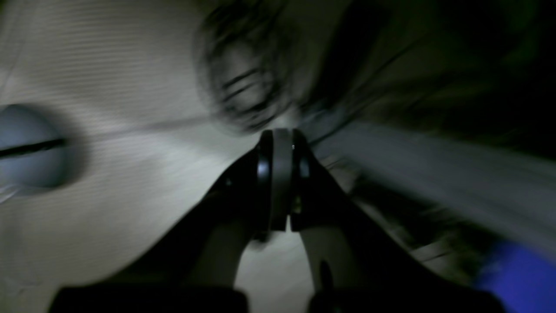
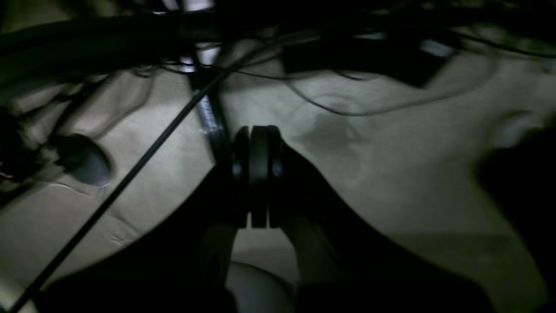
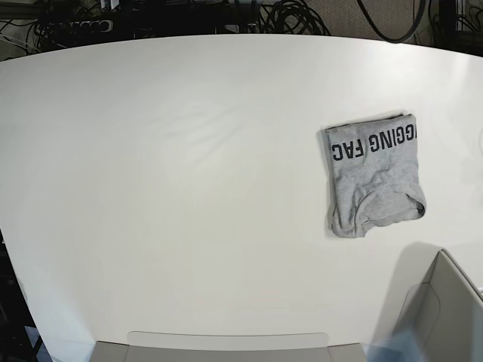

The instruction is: Fold the T-shirt properly

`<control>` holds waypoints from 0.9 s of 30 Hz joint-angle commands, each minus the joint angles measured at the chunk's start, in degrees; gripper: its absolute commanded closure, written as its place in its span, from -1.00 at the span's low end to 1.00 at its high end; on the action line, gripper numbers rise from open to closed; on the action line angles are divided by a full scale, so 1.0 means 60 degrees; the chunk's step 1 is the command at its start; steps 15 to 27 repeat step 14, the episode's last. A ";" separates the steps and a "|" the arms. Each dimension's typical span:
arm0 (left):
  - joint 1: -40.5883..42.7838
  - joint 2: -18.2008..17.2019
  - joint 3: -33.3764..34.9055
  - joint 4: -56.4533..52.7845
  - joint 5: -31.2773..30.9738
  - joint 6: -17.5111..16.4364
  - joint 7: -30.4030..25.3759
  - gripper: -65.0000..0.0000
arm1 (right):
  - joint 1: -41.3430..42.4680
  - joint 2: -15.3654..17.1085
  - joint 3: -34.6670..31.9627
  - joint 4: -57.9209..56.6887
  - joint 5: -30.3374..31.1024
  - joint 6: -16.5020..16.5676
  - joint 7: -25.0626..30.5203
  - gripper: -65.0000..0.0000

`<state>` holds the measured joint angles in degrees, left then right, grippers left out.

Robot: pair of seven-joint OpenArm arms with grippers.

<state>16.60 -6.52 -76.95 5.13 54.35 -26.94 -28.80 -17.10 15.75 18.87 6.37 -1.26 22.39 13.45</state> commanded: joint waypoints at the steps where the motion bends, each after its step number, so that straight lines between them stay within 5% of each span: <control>1: -0.0049 -0.0077 -0.0018 -0.0114 0.0444 0.0321 0.0338 1.00 | 0.0235 0.0196 0.0056 -0.0512 -0.0047 -0.0047 0.0168 1.00; 8: -0.0650 -0.0165 -0.0018 -0.0114 0.2012 0.1801 0.2096 1.00 | 0.0821 0.0211 -0.0017 -0.1062 -0.0208 -0.2934 0.0183 1.00; 12: -0.0869 -0.0136 -0.0018 -0.0144 0.2202 0.1977 0.2609 1.00 | 0.1056 0.0211 -0.0017 -0.1062 -0.0208 -0.3842 0.0183 1.00; 27: -0.0987 -0.0121 -0.0018 -0.0144 0.2202 0.1977 0.2668 1.00 | 0.1100 0.0181 -0.0003 -0.1062 -0.0208 -0.4047 0.0183 1.00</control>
